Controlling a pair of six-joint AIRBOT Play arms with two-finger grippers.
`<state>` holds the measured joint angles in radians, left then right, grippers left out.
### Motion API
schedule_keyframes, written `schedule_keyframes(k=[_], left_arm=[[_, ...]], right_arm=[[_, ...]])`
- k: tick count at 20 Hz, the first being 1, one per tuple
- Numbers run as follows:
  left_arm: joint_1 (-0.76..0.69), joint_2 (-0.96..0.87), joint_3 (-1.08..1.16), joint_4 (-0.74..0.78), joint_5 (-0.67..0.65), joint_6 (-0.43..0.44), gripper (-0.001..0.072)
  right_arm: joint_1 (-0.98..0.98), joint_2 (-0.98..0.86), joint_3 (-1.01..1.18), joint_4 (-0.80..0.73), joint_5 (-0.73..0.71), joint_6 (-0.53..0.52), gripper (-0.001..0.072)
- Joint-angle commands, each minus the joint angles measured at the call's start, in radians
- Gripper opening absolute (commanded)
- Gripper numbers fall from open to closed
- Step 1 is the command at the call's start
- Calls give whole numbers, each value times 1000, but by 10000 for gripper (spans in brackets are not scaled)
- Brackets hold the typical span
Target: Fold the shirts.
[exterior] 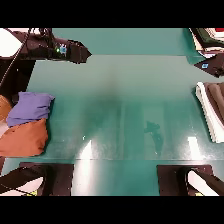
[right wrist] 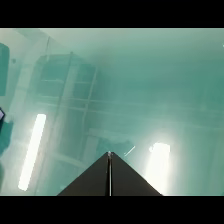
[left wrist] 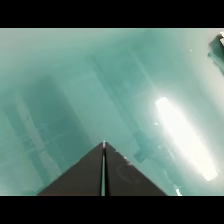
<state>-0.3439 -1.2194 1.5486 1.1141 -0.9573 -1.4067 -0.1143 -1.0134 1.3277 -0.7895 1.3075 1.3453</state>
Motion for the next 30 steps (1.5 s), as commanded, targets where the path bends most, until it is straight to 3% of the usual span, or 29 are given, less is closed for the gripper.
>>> schedule_keyframes(k=[1,12,16,19,22,26,27,29,30], left_arm=[[0,0,1,0,0,0,24],[0,0,1,0,0,0,23],[4,2,3,15,82,2,23],[4,39,25,307,-94,-18,23],[39,122,15,658,-274,-109,23],[279,160,-105,685,-414,-105,25],[338,159,-163,685,-418,-105,110],[429,159,-299,684,-364,-115,658],[465,159,-367,684,-328,-132,671]], right_arm=[[2,1,0,1,1,0,17],[2,1,0,2,5,0,17],[2,1,0,2,13,0,18],[2,1,0,3,14,0,17],[2,1,0,3,21,0,17],[2,1,0,3,21,0,17],[2,1,0,3,21,0,17],[2,1,0,3,20,0,17],[2,1,0,3,20,0,17]])
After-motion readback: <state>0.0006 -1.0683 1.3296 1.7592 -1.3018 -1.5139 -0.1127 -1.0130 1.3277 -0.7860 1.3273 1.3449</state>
